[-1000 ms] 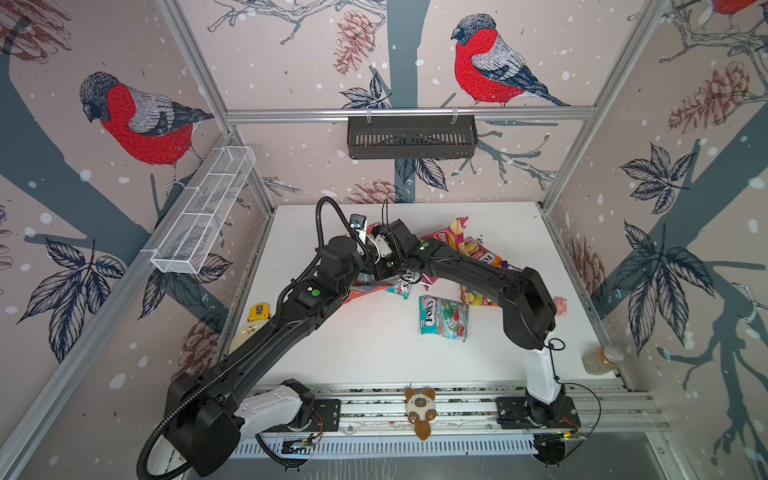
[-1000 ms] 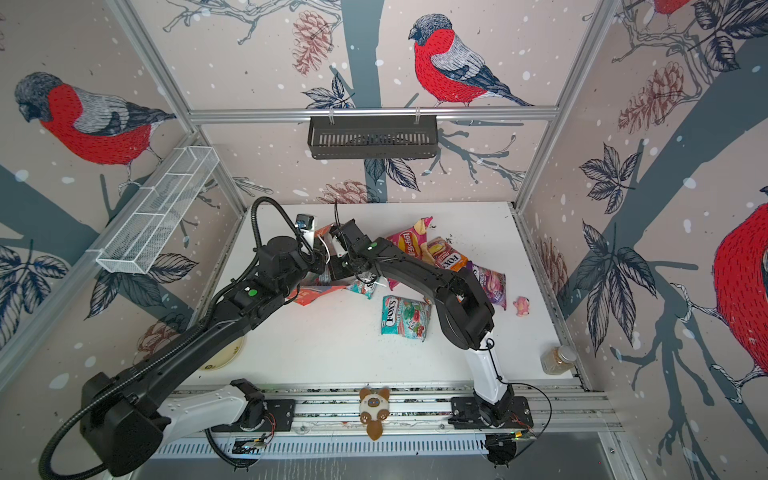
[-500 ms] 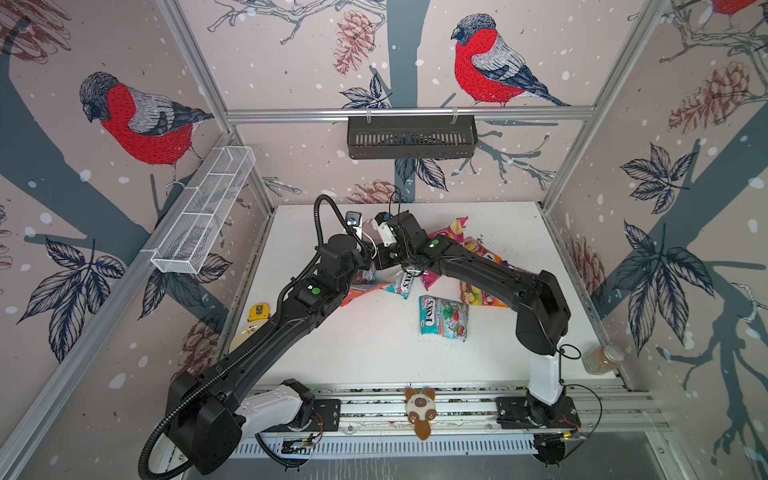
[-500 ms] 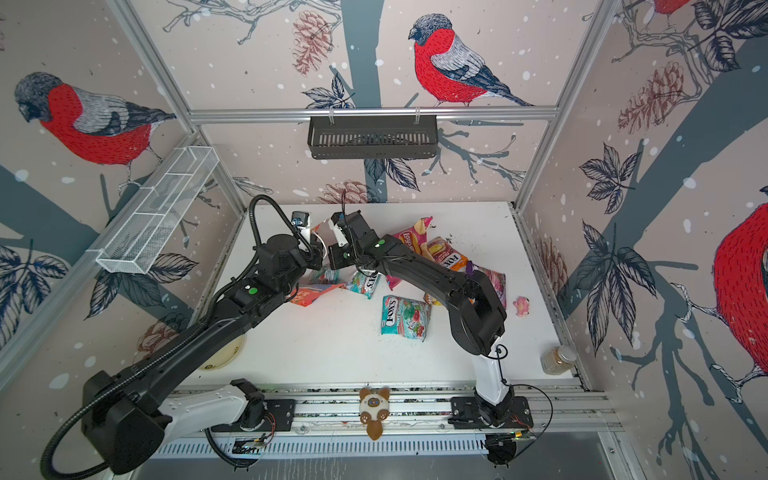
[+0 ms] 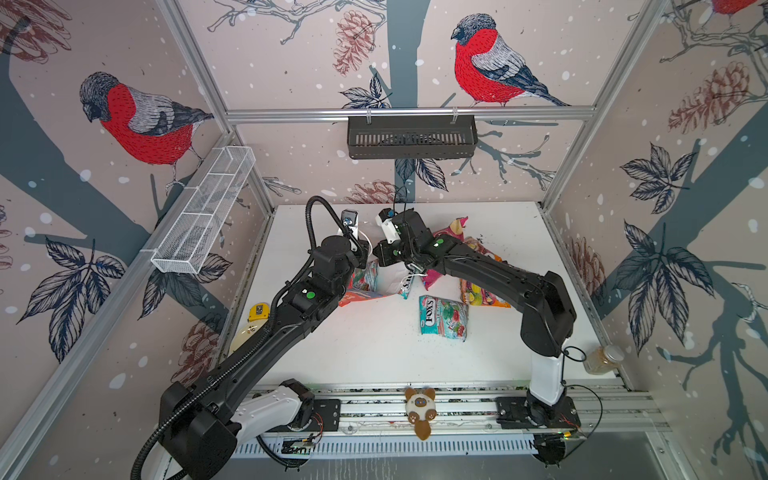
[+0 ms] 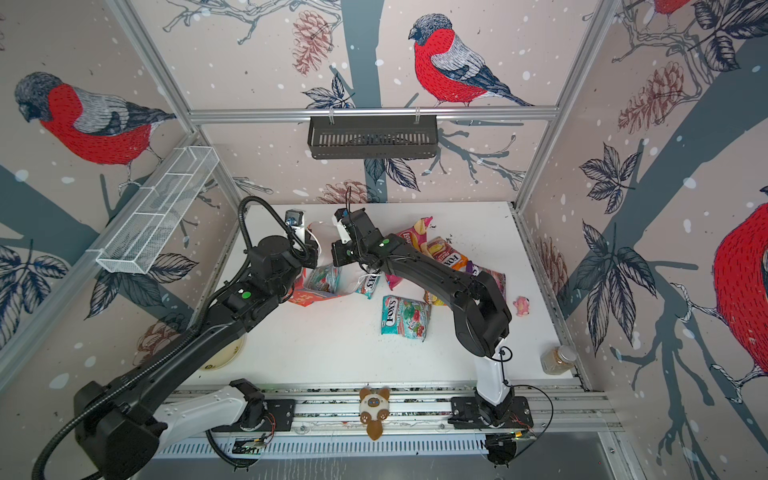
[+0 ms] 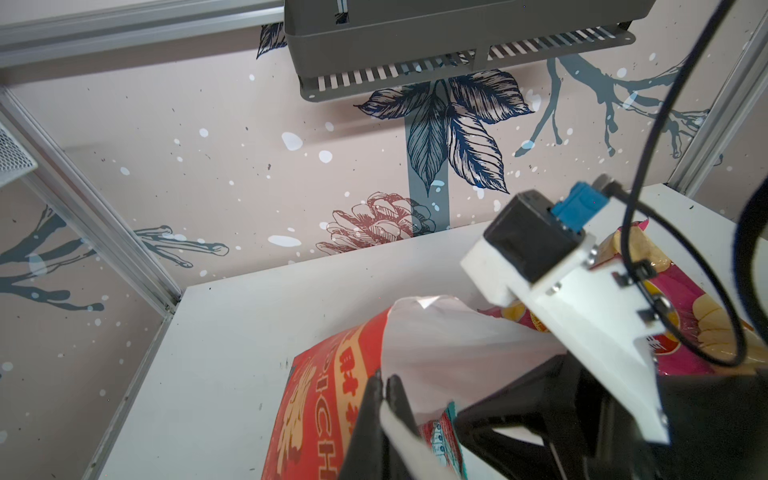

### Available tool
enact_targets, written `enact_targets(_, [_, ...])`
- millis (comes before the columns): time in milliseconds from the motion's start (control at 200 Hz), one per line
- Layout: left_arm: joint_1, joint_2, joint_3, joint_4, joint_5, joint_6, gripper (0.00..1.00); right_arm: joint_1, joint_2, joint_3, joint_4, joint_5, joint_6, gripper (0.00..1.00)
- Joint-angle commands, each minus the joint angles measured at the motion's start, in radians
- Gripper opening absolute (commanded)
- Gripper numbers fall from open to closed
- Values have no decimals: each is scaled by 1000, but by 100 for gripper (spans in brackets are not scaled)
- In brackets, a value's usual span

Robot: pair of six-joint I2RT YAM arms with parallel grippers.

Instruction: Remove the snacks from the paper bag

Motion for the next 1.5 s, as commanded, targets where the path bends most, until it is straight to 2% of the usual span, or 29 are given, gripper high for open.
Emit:
enact_targets(0, [7,11,9,104,12,41,0,20,-40,-61,11,31,-45,0])
enact_targets(135, [30,47,33,118,26,45,0,64,-106,-187,65,118,-94,0])
enact_targets(260, [56,69,37,124,87,61,0,100,-180,-318,162,217,-121,0])
enact_targets(295, [66,72,37,132,134,84,0,106,-201,-351,195,245,-124,2])
enact_targets(350, [80,72,36,137,226,128,0,114,-235,-398,234,291,-118,10])
enact_targets(400, [91,67,35,135,327,182,0,113,-269,-445,277,317,-111,11])
enact_targets(475, [100,60,37,117,421,221,0,110,-317,-508,336,335,-113,11])
enact_targets(575, [114,45,36,90,529,242,0,103,-342,-551,369,297,-129,11])
enact_targets(650, [137,32,36,74,671,254,0,103,-342,-549,337,247,-139,10])
enact_targets(720, [155,26,37,58,755,247,0,109,-366,-567,342,221,-155,10])
enact_targets(850, [157,35,67,-6,802,249,0,117,-526,-707,525,230,-195,16])
enact_targets(936, [156,32,55,-16,832,234,0,110,-613,-772,638,175,-235,21])
enact_targets(1176, [155,23,11,3,846,207,0,111,-586,-672,549,-28,-307,17])
enact_targets(1336, [155,42,30,-15,860,210,0,130,-533,-595,442,-24,-416,15])
enact_targets(1496, [155,40,35,-21,864,225,0,140,-489,-608,378,32,-519,14])
